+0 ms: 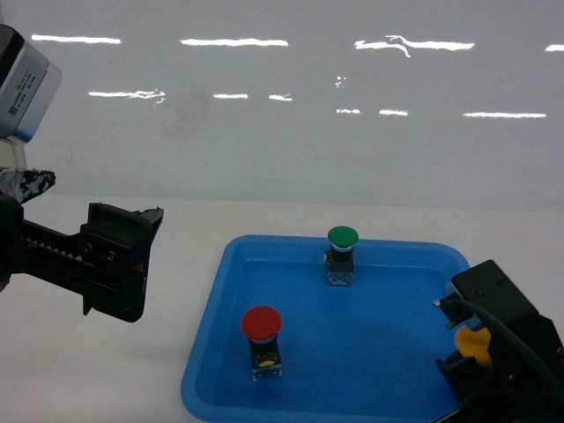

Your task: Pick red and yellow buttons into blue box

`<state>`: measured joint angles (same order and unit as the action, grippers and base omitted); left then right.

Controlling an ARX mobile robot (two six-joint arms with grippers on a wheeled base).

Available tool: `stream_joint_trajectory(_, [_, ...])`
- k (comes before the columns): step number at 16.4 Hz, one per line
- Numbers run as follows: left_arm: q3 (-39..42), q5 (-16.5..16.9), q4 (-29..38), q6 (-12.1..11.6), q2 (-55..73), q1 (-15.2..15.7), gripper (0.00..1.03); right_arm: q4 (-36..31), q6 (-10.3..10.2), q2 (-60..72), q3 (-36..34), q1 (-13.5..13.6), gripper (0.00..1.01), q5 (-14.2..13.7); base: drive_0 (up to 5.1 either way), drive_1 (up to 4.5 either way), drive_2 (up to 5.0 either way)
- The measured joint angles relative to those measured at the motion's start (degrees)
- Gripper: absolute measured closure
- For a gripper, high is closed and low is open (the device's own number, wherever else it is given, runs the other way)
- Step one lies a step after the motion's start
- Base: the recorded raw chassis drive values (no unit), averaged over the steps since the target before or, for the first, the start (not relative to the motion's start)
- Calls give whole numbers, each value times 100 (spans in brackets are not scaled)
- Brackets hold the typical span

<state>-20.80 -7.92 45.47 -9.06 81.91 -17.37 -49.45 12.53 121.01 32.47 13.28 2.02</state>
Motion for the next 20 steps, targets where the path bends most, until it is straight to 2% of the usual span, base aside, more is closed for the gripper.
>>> stream_joint_trajectory(5, [0,-2,-2,2,0,0,5,-1062,-785,-1862,-728,-479,74,109,0,0,0])
stream_joint_trajectory(11, [0,0,0,0,0,0,5,-1180,-1016,-2553,-1036,-522,74,-35,0,0,0])
stream_joint_trajectory(14, [0,0,0,2,0,0,5,-1130,-1279,-3995,-1790,-494,74,-470,0,0,0])
stream_joint_trajectory(15, [0,-2,0,2,0,0,5,-837,-1298,-4697,-2092,-457,74,-671,0,0,0])
stream_joint_trajectory(16, [0,-2,0,0,0,0,5,922,-1318,-7075,-2850,-282,74,-1091,0,0,0])
stream_joint_trajectory(17, [0,0,0,2,0,0,5,3169,-1298,-9643,-2964,-66,74,-1263,0,0,0])
stream_joint_trajectory(18, [0,-2,-2,0,0,0,5,4715,-1088,-11394,-2990,295,74,-1449,0,0,0])
stream_joint_trajectory(20, [0,0,-2,2,0,0,5,4784,-1069,-11473,-3029,284,74,-1530,0,0,0])
